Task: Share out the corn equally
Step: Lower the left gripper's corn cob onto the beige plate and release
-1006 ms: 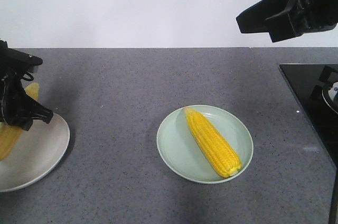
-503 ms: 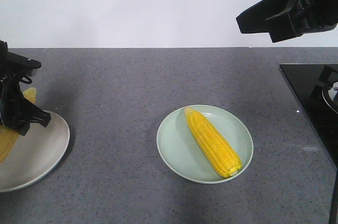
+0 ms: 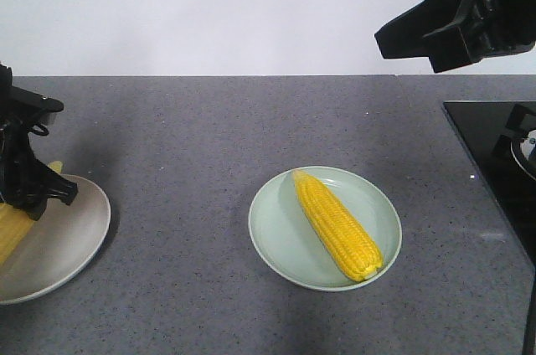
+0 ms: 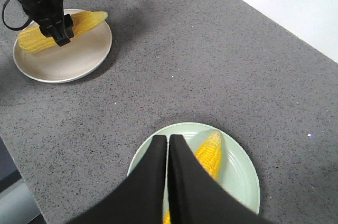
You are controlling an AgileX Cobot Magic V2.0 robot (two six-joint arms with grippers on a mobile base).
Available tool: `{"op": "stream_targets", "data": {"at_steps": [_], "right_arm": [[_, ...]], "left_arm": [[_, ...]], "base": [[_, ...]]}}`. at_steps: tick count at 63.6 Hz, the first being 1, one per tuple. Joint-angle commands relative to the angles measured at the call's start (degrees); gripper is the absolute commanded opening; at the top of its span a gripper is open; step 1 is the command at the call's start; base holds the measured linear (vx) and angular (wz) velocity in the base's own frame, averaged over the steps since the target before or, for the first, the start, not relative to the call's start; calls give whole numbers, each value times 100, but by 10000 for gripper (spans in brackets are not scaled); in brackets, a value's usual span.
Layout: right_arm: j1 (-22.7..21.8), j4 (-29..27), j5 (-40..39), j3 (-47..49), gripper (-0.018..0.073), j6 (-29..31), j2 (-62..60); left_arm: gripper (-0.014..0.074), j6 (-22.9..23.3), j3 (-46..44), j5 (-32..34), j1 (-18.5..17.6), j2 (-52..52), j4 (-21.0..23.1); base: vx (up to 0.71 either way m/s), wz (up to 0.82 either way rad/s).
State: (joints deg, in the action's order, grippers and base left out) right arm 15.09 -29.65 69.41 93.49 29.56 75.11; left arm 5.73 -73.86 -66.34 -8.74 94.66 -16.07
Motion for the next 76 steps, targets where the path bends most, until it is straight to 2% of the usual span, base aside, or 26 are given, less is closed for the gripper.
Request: {"op": "stream_targets", "data": {"at_steps": [1, 31, 45, 55, 62, 68, 76], "right_arm": [[-6, -150, -256, 146, -4, 57, -128], [-6, -150, -376, 146, -4, 164, -150], [-6, 94, -507, 146, -4, 248, -421], [-6, 360, -529, 146, -4, 209, -690], [-6, 411, -759, -143, -4, 209, -1029], [-6, 455, -1239, -865, -4, 250, -1437], [-6, 465, -2188, -2204, -4, 270, -2152]], "left_arm": [[441, 62, -125, 22, 9, -216, -101], [435, 64, -125, -129, -8, -254, -89], [367, 45, -125, -22, -9, -726, 174], [265, -123, -125, 453, -9, -1415, 755], [166, -311, -125, 857, -9, -1994, 1364], [87, -573, -125, 1149, -9, -2488, 1979], [-10, -1248, -125, 1488, -9, -3111, 2725]], "base": [[0, 0], [0, 0], [0, 0], [0, 0], [0, 0], [0, 0], [0, 0]]}}
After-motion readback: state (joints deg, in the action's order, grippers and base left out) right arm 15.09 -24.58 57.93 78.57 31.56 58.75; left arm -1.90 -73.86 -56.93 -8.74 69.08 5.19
